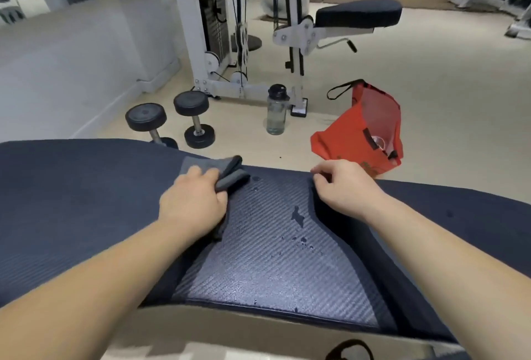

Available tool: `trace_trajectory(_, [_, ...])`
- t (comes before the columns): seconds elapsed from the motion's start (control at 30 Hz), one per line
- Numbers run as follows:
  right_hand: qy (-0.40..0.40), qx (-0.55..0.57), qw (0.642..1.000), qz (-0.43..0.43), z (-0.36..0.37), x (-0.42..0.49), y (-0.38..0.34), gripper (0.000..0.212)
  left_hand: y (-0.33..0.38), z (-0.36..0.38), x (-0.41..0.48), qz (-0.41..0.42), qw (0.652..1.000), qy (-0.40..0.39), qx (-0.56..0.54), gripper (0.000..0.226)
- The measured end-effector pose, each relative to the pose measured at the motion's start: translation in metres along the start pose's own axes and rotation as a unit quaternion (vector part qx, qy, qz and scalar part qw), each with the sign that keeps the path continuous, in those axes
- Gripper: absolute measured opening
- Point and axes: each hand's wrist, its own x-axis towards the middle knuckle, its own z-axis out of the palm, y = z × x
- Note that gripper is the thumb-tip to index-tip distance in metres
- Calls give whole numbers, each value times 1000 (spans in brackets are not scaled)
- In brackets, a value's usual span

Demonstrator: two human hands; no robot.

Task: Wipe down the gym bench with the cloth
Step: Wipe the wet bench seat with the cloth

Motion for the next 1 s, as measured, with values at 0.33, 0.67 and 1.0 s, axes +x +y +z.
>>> trace_trajectory(0.33, [39, 81, 996, -1, -17, 2, 37, 33, 101, 20, 16, 194, 979, -31, -50, 43])
trace_trajectory(0.67, [57, 87, 994, -32, -18, -9, 43, 31, 107, 15, -75, 378, 920, -69, -77, 54])
trace_trajectory(1.0, [-8, 63, 996, -58, -13, -25, 22, 31, 89, 21, -65, 83, 996, 11, -16, 45])
